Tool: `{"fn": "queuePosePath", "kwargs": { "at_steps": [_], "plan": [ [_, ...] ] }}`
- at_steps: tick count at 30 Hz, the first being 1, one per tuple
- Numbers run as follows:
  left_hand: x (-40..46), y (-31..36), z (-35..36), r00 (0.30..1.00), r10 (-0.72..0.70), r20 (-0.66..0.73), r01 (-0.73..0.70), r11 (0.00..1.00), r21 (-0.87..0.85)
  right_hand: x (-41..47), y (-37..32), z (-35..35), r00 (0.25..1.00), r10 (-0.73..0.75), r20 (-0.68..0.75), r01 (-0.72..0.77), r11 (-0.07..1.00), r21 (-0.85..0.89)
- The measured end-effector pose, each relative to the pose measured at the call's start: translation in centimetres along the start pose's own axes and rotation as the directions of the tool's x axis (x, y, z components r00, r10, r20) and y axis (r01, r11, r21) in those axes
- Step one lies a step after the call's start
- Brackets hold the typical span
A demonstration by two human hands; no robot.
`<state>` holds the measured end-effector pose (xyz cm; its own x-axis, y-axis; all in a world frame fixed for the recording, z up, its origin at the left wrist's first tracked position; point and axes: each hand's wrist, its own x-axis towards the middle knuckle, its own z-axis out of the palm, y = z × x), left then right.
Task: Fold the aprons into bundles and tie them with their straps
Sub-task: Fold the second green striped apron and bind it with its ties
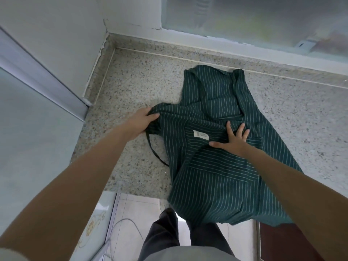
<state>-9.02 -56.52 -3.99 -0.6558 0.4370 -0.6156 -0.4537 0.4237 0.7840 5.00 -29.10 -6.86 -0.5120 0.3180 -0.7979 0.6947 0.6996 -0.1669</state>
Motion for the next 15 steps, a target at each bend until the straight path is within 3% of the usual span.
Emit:
{"fn": "queuePosePath", "kwargs": {
  "at_steps": [1, 3, 6, 8, 10, 11, 13, 15],
  "plan": [
    [0.1, -0.2, 0.9, 0.997, 0.055, -0.053, -0.054, 0.998, 0.017, -0.1, 0.0, 0.1, 1.0, -0.002, 0.001, 0.003, 1.0, -0.008],
    [0.3, -0.8, 2.6, 0.969, 0.2, -0.144, -0.166, 0.961, 0.219, -0.3, -0.1, 0.4, 1.0, 0.002, -0.009, -0.003, 0.999, -0.039],
    [0.5, -1.4, 2.5, 0.893, 0.398, -0.211, -0.194, 0.762, 0.618, -0.5, -0.6, 1.0, 0.997, 0.041, -0.062, -0.047, 0.994, -0.099],
    [0.5, -1.0, 0.9, 0.873, 0.445, -0.201, -0.146, 0.631, 0.762, -0.5, -0.7, 1.0, 0.995, 0.054, -0.087, -0.062, 0.994, -0.094],
    [0.2, -0.2, -0.5, 0.906, 0.389, -0.169, -0.085, 0.556, 0.827, -0.6, -0.8, 0.9, 0.993, 0.051, -0.111, -0.06, 0.995, -0.08],
    [0.0, 0.1, -0.8, 0.926, 0.342, -0.161, -0.063, 0.558, 0.827, -0.9, -0.9, 1.0, 0.989, 0.043, -0.145, -0.055, 0.996, -0.075],
    [-1.0, 0.8, -0.3, 0.961, 0.224, -0.161, -0.05, 0.717, 0.695, -1.8, -1.2, 1.9, 0.954, -0.01, -0.299, -0.012, 0.997, -0.072],
    [-1.9, 1.2, 0.8, 0.994, 0.081, -0.075, -0.053, 0.947, 0.316, -2.6, -1.8, 3.5, 0.881, -0.082, -0.466, 0.07, 0.997, -0.043]
  ]
}}
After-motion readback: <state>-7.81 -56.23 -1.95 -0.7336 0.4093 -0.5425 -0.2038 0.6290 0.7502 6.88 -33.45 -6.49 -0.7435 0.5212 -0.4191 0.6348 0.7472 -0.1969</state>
